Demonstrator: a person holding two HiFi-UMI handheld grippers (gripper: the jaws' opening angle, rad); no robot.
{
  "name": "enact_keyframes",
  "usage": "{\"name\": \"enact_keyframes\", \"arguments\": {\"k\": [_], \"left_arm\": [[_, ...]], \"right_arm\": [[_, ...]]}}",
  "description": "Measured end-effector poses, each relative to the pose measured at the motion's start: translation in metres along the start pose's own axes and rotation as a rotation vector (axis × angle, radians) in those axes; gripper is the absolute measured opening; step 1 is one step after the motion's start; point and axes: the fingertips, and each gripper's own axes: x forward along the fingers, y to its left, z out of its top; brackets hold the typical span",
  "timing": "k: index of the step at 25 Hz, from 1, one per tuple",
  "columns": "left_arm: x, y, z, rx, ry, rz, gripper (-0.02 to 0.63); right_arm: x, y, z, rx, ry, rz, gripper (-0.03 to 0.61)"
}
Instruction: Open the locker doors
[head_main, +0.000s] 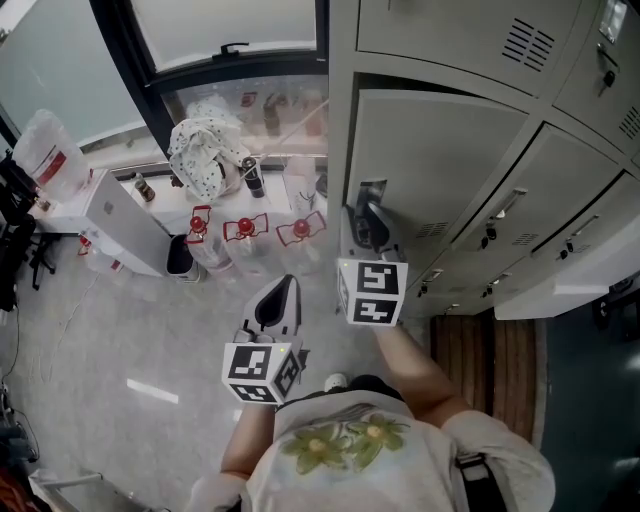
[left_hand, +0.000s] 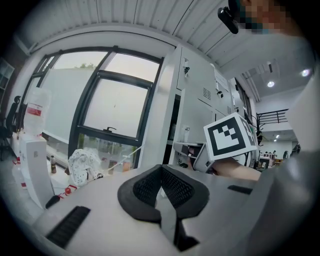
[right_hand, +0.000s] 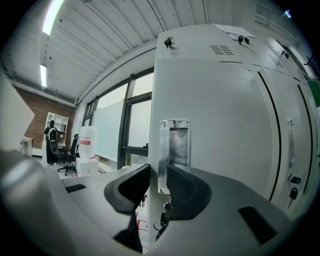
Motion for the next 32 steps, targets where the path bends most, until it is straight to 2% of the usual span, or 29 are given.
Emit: {"name": "enact_keyframes", "arguments": {"k": [9,20,32], "left_arm": [[0.003,-0.014,-0.001,0.009,-0.001,-0.024,0.028],[0.017,-0.046,0.003,0.037,0.007,-0.059,0.028],[0.008,-0.084,-0.010,0.029,0.030,-0.037,0.028]], "right_arm": [[-0.012,0.002,-0.001,-0.001,-0.011,0.045,0.118],[-0.026,0.004,-0.001,-0.003,-0.029,0.142,0.118],[-0.057,0.003,-0.004,0.002,-0.027,0.254,0.117]]}}
